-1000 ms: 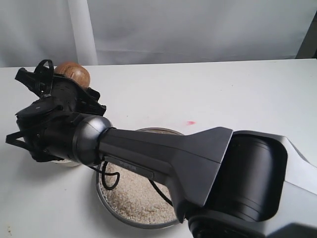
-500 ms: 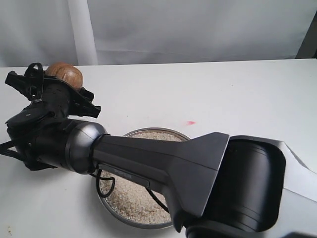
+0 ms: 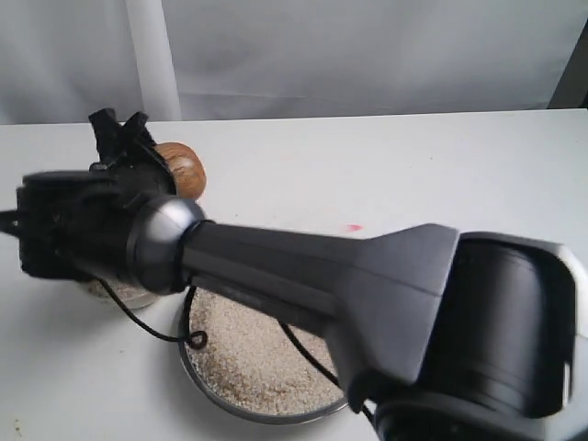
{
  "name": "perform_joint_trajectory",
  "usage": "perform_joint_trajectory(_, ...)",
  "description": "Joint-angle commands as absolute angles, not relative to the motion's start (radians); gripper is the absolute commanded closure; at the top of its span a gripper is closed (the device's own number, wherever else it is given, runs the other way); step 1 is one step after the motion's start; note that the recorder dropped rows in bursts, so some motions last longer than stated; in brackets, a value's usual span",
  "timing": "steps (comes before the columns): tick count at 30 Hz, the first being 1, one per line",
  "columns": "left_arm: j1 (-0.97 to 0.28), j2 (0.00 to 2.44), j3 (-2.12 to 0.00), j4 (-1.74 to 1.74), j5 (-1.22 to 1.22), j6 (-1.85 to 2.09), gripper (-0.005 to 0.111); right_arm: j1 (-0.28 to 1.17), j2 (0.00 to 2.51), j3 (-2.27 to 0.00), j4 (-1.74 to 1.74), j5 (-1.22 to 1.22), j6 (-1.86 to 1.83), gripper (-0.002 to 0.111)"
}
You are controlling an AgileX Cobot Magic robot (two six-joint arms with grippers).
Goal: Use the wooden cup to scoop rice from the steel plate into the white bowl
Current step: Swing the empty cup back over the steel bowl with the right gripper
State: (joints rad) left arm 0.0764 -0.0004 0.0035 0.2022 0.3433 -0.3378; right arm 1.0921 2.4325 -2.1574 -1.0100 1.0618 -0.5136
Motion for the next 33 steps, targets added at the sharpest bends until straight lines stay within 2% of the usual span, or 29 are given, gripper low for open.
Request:
perform_joint_trajectory(1, 0.07, 0.0, 0.0, 0.196, 0.337, -0.34, 0.107, 1.068, 2.246, -2.16, -0.8, 1.179, -0.561, 0.108)
perform_joint_trajectory(4, 0.07, 0.0, 0.0, 0.196, 0.337, -0.34, 0.107, 1.068, 2.113, -2.149, -0.687, 1.221, -0.557, 0.108)
perform_joint_trajectory(10, 0.07, 0.0, 0.0, 0.196, 0.337, -0.34, 0.107, 1.045, 1.969, -1.896, -0.712, 1.221, -0.579, 0.108)
perform_joint_trajectory(17, 0.07, 0.0, 0.0, 0.196, 0.337, -0.34, 0.107, 0.927, 1.985, -1.655, -0.826, 1.221, -0.602, 0.108)
perform_joint_trajectory(21, 0.07, 0.0, 0.0, 0.196, 0.337, -0.34, 0.107, 0.901, 2.007, -1.573, -0.853, 1.119, -0.602, 0.108)
perform_joint_trajectory(33, 0.07, 0.0, 0.0, 0.196, 0.337, -0.34, 0.107, 0.885, 2.183, -1.561, -0.903, 1.059, -0.602, 0.108)
